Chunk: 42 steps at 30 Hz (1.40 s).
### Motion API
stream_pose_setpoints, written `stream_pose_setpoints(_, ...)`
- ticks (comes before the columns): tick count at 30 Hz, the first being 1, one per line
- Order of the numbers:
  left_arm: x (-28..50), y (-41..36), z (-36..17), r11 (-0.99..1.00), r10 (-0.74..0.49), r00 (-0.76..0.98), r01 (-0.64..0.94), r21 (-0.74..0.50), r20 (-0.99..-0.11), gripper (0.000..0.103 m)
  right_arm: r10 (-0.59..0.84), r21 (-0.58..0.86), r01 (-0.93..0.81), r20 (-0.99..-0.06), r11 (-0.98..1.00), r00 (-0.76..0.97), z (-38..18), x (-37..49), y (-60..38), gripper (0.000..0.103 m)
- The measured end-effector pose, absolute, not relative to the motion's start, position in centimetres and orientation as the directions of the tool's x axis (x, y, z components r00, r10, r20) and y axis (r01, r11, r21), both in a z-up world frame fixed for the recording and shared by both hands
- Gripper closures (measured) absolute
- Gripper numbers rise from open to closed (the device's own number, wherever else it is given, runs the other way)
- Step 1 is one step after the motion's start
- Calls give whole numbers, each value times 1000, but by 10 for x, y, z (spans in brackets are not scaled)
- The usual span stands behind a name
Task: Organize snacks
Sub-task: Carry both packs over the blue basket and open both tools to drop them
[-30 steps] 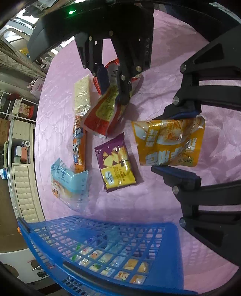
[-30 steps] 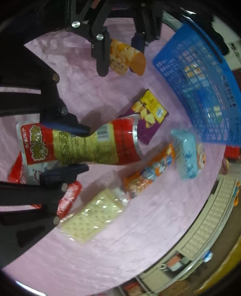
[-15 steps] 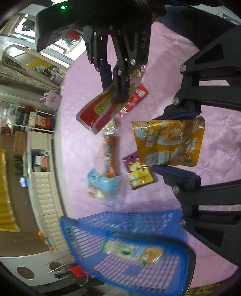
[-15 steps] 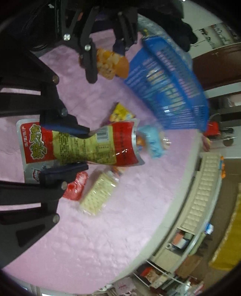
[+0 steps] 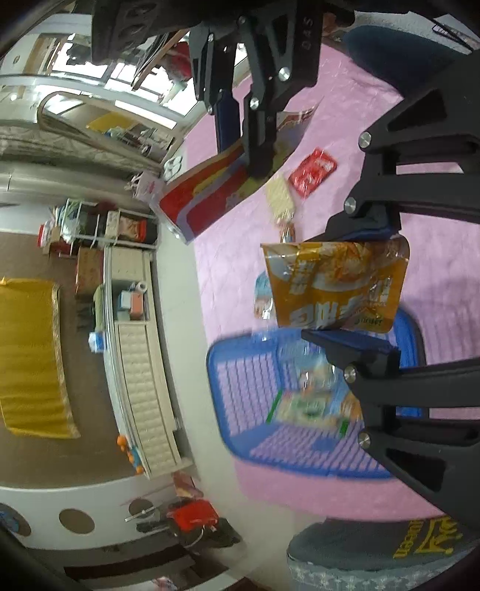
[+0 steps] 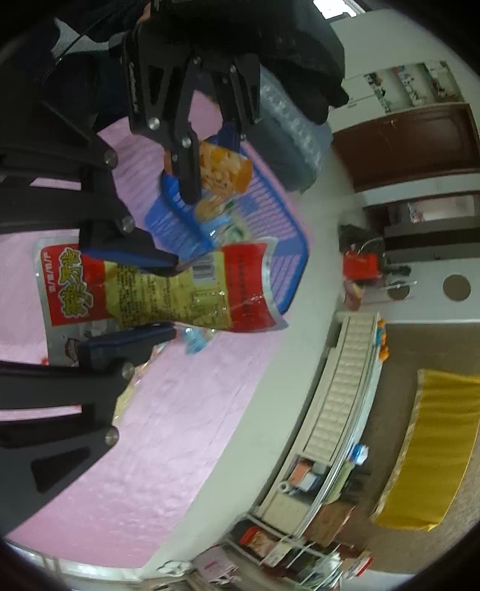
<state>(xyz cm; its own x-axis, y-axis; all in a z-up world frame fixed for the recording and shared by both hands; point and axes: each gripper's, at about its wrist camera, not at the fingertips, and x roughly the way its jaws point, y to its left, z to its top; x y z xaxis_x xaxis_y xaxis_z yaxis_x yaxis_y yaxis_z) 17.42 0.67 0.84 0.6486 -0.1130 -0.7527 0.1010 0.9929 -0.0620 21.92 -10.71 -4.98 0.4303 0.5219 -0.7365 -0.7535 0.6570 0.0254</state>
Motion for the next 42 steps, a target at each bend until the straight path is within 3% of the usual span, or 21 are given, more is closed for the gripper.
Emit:
stream_pose_setpoints(13,202,118,-15,999,-42,610,-1,-54,-791,66,519,28,-811,-780,585,348,-63,244,24,67)
stream_pose_setpoints(25,231,131,-51,997,-69,547,5,-79,-834,63,437,15,-808,-847,589,303,-106,285,84,64)
stream_pose_setpoints(26,233,131,-53,997,-62,544,5,-71,-837,63,432,17,-802,-849,597,304,-109,287,86,62)
stream_pose_setpoints(28,234,133,-55,998,-53,544,-3,-65,-838,52,437,35,-793,-849,608,297,-110,292,84,57)
stream_pose_setpoints(30,234,136,-54,996,-64,551,-12,-84,-832,40,446,53,-790,-848,611,288,-111,295,84,44)
stream_pose_setpoints(32,231,137,-51,995,-67,559,-18,-93,-826,36,442,40,-783,-843,621,307,-109,296,82,29)
stream_pose_setpoints(34,229,138,-49,995,-64,567,-23,-93,-822,23,444,28,-773,-831,633,335,-104,295,77,23)
stream_pose_setpoints(42,218,117,-28,996,-76,591,12,-86,-803,21,456,52,-728,-809,683,370,-77,292,25,19)
